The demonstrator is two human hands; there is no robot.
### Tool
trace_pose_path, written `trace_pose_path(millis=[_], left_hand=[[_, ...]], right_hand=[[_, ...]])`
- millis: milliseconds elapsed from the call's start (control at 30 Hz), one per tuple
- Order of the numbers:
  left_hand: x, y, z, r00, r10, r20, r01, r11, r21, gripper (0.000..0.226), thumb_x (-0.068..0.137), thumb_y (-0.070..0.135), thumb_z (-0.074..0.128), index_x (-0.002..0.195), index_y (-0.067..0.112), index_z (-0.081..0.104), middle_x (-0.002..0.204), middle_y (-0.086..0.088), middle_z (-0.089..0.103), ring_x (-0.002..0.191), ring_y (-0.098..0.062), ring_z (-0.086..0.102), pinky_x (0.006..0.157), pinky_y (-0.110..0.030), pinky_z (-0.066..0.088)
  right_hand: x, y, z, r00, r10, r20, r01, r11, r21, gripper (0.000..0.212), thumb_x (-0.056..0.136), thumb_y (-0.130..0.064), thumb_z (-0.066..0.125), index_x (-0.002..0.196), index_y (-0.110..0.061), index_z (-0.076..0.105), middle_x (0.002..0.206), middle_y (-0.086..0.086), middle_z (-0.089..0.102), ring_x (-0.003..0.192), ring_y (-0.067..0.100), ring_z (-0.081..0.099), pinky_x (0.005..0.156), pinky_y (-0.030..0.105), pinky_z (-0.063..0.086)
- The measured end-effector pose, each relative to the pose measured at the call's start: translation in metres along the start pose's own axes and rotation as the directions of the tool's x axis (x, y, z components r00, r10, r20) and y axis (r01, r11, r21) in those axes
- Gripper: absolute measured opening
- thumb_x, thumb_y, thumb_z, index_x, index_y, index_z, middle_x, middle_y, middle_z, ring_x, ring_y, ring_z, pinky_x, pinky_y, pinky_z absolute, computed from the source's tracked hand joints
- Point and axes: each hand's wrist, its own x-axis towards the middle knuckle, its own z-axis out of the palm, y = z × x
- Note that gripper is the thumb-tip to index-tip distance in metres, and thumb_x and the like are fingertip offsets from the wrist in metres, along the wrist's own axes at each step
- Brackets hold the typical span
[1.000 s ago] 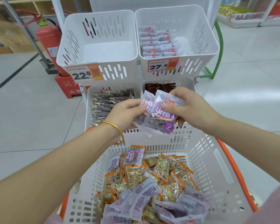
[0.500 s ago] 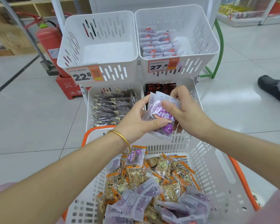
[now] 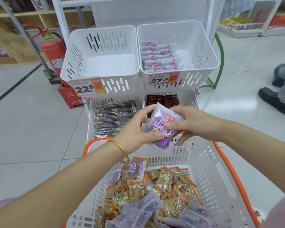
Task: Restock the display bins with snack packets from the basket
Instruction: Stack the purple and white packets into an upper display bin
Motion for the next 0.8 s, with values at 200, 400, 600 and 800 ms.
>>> trace_pose_path(millis=[200,400,600,800], left_hand=[[0.049,0.043,-0.006,0.987,0.161,-0.031,-0.154,0.977,0.151,0.073,0.074,0.013,0.077,0.135,0.032,0.04,0.12,0.012,0.054,0.109,0.007,0.052,0.09,-0.012,0.046],[0.165,0.068,-0.035,0.904,0.329,-0.273,-0.109,0.795,0.597,0.066,0.082,0.03,0.071,0.139,0.02,0.039,0.136,-0.01,0.036,0.129,-0.019,0.035,0.11,-0.023,0.023],[0.244,0.052,-0.056,0.917,0.349,-0.192,0.034,0.412,0.911,0.06,0.089,0.051,0.042,0.138,0.017,0.042,0.145,-0.012,0.033,0.135,-0.027,0.026,0.11,-0.031,0.015],[0.275,0.04,-0.069,0.946,0.292,-0.138,0.09,0.173,0.981,0.056,0.093,0.053,0.03,0.139,0.023,0.039,0.15,-0.009,0.027,0.14,-0.025,0.017,0.116,-0.046,0.008]], right_hand=[[0.012,-0.037,-0.047,0.981,-0.101,-0.164,0.101,0.995,-0.012,0.033,0.08,-0.015,0.069,0.11,-0.012,0.057,0.083,0.002,0.071,0.066,0.021,0.069,0.051,0.029,0.057],[0.065,-0.094,-0.15,0.684,-0.405,-0.607,0.23,0.909,-0.347,0.044,0.079,-0.006,0.072,0.117,-0.02,0.051,0.093,0.003,0.058,0.061,0.02,0.063,0.045,0.035,0.056],[0.155,-0.1,-0.215,0.549,-0.574,-0.607,-0.118,0.666,-0.736,0.041,0.084,-0.011,0.06,0.122,-0.025,0.05,0.119,0.005,0.056,0.104,0.031,0.054,0.084,0.039,0.045],[0.223,-0.086,-0.235,0.65,-0.603,-0.463,-0.121,0.52,-0.846,0.04,0.085,-0.009,0.054,0.123,-0.02,0.05,0.118,0.01,0.053,0.102,0.033,0.054,0.084,0.036,0.043]])
